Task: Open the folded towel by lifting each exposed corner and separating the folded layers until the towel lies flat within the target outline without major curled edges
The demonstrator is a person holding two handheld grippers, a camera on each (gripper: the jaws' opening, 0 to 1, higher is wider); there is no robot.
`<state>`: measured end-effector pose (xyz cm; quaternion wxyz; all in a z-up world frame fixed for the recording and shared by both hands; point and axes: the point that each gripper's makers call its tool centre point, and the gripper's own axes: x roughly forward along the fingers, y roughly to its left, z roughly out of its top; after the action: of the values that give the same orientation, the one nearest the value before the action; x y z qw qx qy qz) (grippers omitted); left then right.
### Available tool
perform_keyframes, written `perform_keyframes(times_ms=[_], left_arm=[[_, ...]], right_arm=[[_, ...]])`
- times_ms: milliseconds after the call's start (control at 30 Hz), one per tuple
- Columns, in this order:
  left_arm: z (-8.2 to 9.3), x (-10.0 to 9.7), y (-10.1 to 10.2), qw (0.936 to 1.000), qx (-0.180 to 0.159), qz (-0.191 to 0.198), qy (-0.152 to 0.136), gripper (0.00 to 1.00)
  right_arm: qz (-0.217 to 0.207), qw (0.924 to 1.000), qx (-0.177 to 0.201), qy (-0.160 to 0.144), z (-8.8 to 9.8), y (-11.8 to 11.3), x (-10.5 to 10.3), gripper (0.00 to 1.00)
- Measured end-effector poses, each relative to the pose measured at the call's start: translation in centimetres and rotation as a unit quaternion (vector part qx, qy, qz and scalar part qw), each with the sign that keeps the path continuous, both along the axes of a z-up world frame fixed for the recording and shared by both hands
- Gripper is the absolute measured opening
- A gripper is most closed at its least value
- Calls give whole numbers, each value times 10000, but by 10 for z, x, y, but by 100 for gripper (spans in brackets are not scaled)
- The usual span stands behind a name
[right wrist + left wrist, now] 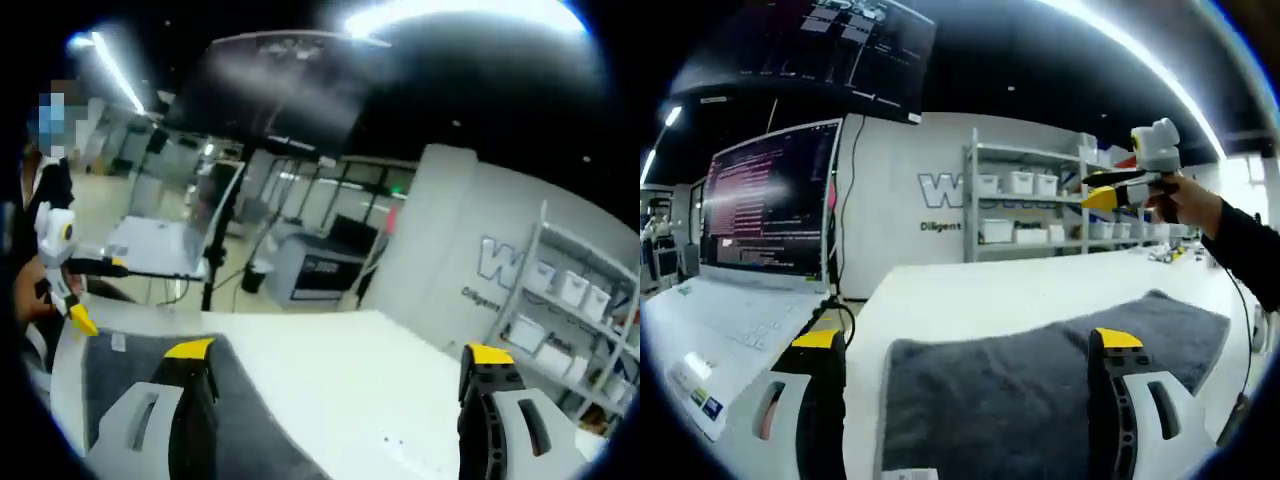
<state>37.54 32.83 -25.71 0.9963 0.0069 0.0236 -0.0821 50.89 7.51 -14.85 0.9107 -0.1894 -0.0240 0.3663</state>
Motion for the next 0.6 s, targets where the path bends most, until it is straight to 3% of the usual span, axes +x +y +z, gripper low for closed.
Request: perform_keyframes(times_ms=[200,333,400,600], left_arm=[[14,4,-22,9988,190,-447,66,100],[17,4,-28,9980,197,-596,44,100],[20,1,-29,9976,286,-634,29,100],[21,-6,-30,9969,247,-740,-32,100]], right_arm=[[-442,9986,281,56,-3,-65,-14,99],[-501,9982,305,105,-9,-80,-21,99],[-734,9963,407,157,-16,-110,-31,99],[-1103,9924,532,120,-27,-159,-61,99]])
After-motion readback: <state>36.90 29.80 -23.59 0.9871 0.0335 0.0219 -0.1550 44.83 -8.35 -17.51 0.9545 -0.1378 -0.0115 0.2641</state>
